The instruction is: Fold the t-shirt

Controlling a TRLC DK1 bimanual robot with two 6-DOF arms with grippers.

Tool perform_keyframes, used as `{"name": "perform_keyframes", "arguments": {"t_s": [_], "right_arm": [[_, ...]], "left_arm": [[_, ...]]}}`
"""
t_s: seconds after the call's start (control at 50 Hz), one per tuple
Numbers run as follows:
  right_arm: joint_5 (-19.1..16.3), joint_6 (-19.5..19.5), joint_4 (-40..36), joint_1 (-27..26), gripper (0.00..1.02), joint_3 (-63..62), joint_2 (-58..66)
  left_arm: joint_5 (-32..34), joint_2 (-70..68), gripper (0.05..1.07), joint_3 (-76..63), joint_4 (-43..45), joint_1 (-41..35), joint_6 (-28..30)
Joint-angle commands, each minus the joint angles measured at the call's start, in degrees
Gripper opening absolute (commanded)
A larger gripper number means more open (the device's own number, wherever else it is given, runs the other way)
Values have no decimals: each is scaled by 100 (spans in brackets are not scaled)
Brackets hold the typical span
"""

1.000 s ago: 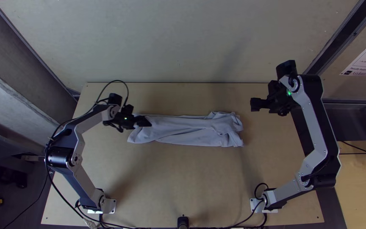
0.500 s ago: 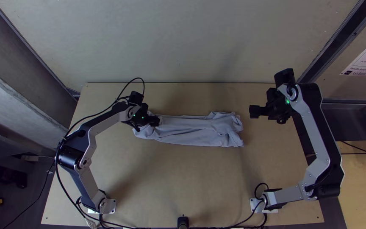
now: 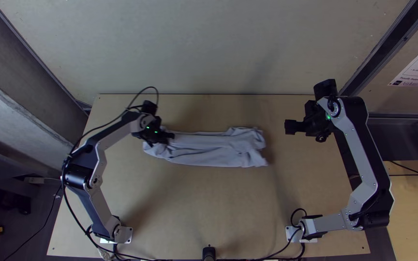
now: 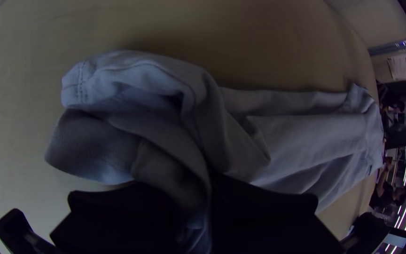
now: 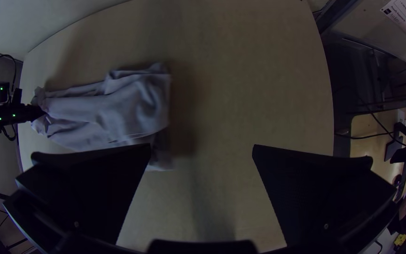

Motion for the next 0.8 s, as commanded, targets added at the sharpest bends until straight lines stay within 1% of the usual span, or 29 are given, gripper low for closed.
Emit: {"name": "perform_keyframes", "arguments": {"t_s": [0.0, 0.14, 0.22, 0.32, 0.46, 0.54, 0.64, 0.78], "right_arm": [[2, 101, 73, 19, 99, -154, -117], [2, 145, 178, 19, 99, -198, -91], [2, 163, 240, 19, 99, -233, -73], [2, 189, 310, 28, 99, -285, -47], [10, 268, 442, 37, 99, -373, -3], [72, 339, 512, 55, 99, -461, 32], [142, 374, 600, 72, 99, -584, 41], [195, 427, 618, 72, 99, -699, 41]], "left_arm": [[-335, -52, 8, -182, -341, 806, 552], [-423, -245, 8, -147, -507, 1720, 1256], [-642, -333, 8, -77, -569, 2204, 1739], [-748, -377, 8, 99, -639, 2801, 2249], [-1372, -403, 8, 433, -666, 3355, 2917], [-1925, -465, 8, 627, -666, 3452, 3198], [-2295, -614, 8, 811, -674, 3460, 3453], [-2840, -895, 8, 899, -701, 3091, 3681]]}}
